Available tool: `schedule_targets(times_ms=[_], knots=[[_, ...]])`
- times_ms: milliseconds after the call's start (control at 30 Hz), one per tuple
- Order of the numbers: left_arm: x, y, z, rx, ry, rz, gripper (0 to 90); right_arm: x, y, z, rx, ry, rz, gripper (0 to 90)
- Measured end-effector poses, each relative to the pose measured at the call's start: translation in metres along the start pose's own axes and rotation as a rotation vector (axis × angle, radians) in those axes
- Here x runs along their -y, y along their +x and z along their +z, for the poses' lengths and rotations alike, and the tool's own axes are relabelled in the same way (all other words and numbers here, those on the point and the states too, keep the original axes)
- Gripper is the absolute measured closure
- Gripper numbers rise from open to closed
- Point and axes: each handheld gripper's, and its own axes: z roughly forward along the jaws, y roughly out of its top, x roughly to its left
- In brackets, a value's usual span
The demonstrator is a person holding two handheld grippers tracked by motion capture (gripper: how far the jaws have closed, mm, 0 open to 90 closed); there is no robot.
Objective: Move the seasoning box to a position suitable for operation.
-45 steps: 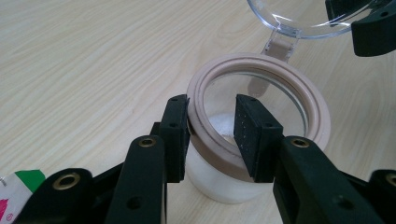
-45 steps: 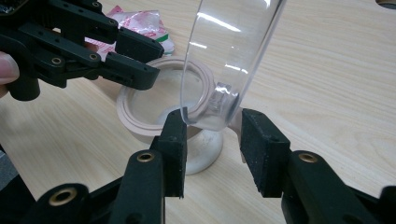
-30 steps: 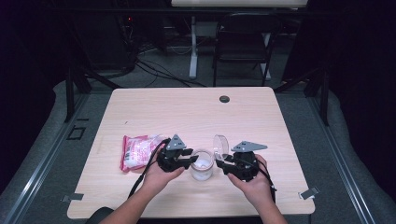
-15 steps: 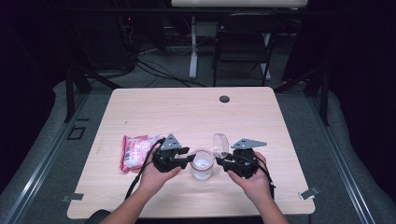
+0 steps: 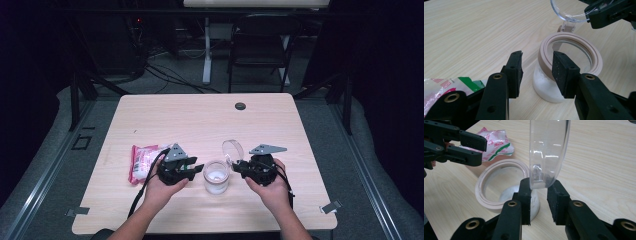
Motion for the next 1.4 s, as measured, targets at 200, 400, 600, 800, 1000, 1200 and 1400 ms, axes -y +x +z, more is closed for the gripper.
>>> schedule_targets(times_ms=[200, 400, 600, 800, 1000, 1200, 1400], knots=[[0.004, 0.002, -0.006, -0.021, -0.002, -0.003, 59.8, -0.004, -0.005, 0.004, -0.012, -0.005, 0.018, 74.4], [0.008, 0.004, -0.011, -0.036, -0.003, -0.015, 59.7, -0.008, -0.011, 0.008, -0.03, -0.011, 0.034, 74.9], [0.012, 0.007, -0.018, -0.057, -0.007, -0.025, 59.4, -0.011, -0.017, 0.013, -0.038, -0.029, 0.047, 75.7], [0.017, 0.01, -0.024, -0.078, -0.011, -0.043, 58.7, -0.016, -0.023, 0.018, -0.049, -0.064, 0.069, 75.8], [0.021, 0.018, -0.029, -0.109, -0.004, -0.03, 57.0, -0.018, -0.03, 0.021, -0.063, -0.08, 0.092, 75.0], [0.024, 0.025, -0.03, -0.136, -0.002, -0.035, 51.4, -0.018, -0.029, 0.021, -0.066, -0.087, 0.092, 71.7], [0.029, 0.027, -0.02, -0.17, 0.046, -0.007, 48.7, -0.017, -0.027, 0.02, -0.068, -0.09, 0.085, 67.1]])
